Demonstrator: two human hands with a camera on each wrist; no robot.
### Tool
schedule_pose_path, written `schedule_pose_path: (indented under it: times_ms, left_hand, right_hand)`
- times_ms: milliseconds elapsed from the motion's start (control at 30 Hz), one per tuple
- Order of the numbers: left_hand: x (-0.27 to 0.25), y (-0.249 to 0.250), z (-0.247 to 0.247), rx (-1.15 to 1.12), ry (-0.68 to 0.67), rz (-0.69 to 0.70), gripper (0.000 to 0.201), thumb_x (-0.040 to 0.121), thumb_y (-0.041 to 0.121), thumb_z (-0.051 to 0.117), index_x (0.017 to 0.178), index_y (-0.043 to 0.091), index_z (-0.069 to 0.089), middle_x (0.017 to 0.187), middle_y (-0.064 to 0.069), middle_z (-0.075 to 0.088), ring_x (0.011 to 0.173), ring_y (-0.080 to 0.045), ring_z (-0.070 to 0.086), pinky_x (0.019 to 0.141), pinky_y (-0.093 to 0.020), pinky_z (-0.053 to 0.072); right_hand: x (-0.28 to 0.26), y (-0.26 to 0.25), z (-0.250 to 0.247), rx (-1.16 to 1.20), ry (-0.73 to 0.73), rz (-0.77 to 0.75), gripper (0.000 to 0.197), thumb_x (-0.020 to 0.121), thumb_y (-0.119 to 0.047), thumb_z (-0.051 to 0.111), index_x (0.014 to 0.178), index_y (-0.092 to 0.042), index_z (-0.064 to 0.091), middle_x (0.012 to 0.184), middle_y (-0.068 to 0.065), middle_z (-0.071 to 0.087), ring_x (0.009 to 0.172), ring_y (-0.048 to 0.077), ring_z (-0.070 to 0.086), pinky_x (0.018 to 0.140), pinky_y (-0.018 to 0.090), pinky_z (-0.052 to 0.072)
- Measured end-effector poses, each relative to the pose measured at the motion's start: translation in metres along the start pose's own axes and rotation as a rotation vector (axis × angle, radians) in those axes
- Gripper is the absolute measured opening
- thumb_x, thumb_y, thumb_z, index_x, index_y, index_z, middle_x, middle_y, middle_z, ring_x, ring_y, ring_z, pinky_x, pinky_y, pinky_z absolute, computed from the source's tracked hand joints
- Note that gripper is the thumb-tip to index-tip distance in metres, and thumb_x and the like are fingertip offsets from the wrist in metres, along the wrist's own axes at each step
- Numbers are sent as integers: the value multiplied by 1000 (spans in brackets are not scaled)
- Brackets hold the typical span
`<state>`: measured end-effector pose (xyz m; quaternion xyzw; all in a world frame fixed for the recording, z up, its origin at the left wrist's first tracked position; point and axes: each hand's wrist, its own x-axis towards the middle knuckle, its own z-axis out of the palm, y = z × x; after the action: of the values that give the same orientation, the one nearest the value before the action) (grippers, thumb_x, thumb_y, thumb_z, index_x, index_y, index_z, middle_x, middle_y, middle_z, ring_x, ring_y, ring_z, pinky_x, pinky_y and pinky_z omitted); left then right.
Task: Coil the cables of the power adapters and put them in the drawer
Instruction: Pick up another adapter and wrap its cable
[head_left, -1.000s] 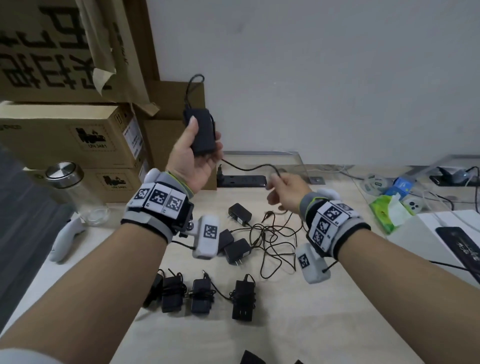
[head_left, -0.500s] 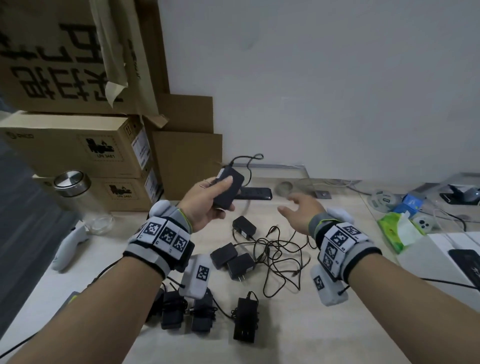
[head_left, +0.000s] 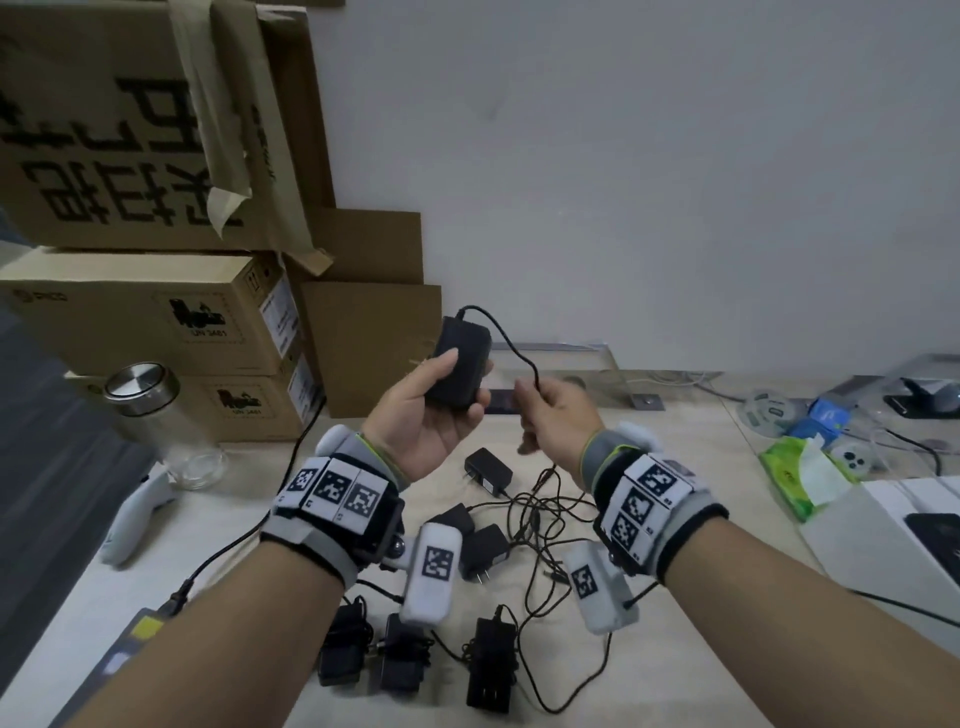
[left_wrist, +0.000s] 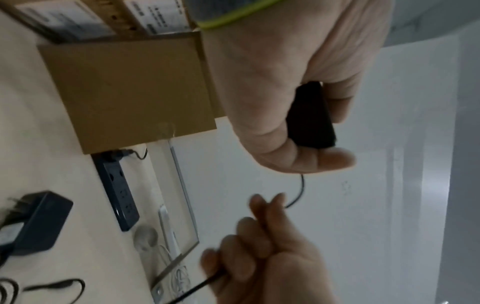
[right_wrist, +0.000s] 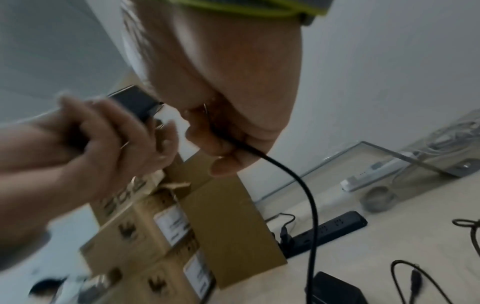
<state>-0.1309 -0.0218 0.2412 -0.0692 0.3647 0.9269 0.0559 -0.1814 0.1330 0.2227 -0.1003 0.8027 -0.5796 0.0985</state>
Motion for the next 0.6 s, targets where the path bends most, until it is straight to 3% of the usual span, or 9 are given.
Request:
schedule_pose_path:
  times_ms: [67,133,200,267,333,400,467,533,600]
  left_hand:
    - [4,-3,0,-51,23,25,56,80,26,61,128,-2,52,103,-16,59,71,-20,66,58,-22,56]
    - [6,-5,-1,-54,30,4,52,82,27,60,124,-4,54,106,-20,60,74,-21,68,62,-23,58]
    - [7,-7,-1,-68,17,-67,43,91,27,54,122,-3,55,115,-25,61,72,-22,69,62,-23,59]
    - [7,-7,0,-78,-10,-112,37,97,22,48,124,-2,54,118,-27,61,68,-22,67,61,-23,59]
    - [9,-5,-1,-11,5,-74,32,98,15,45,123,-4,53,108,-23,63,65,-22,64,61,-25,59]
    - [13,-2,-5,193,78,12,26,98,7,48,122,-3,48,104,-22,60,67,-23,64,62,-28,59]
    - [17,1,-15,489,169,91,29,94,3,56,121,1,46,107,-24,60,71,-25,67,65,-30,60]
    - [20,6,-25,865,216,132,31,90,6,65,117,4,50,105,-21,65,75,-24,70,70,-33,60]
    - [22,9,-31,1305,204,145,26,84,15,72,108,13,61,94,-9,70,76,-20,70,70,-31,58]
  right_hand:
    - [-3,8,6,-245,-69,-43,29,100,-32,43,78,-20,58,64,-4,50,56,14,50,62,34,47]
    - [-2,13,11,-480,-168,-59,22,99,-30,42,88,-21,58,82,-2,61,79,20,59,75,31,45]
    - [-1,13,16,-661,-245,-13,17,97,-24,41,99,-18,57,104,3,64,99,26,59,88,35,46]
    - [-2,9,15,-784,-273,14,18,96,-23,41,103,-18,57,109,4,63,103,26,58,90,34,46]
    - [-1,2,9,-864,-292,14,22,98,-30,41,101,-16,58,109,4,63,102,26,58,87,31,46]
    - [-2,-3,2,-916,-313,5,28,99,-35,41,98,-14,61,104,5,65,98,27,60,82,31,46]
    - [-4,-7,-7,-905,-299,-19,31,97,-41,45,84,-18,60,83,0,62,86,25,60,70,29,43]
    - [-6,-13,-13,-865,-277,-54,30,93,-45,51,77,-21,61,72,-5,58,76,20,59,64,27,41]
    - [-7,-22,-15,-823,-282,-97,29,91,-45,56,73,-23,62,67,-7,58,68,14,57,59,25,41]
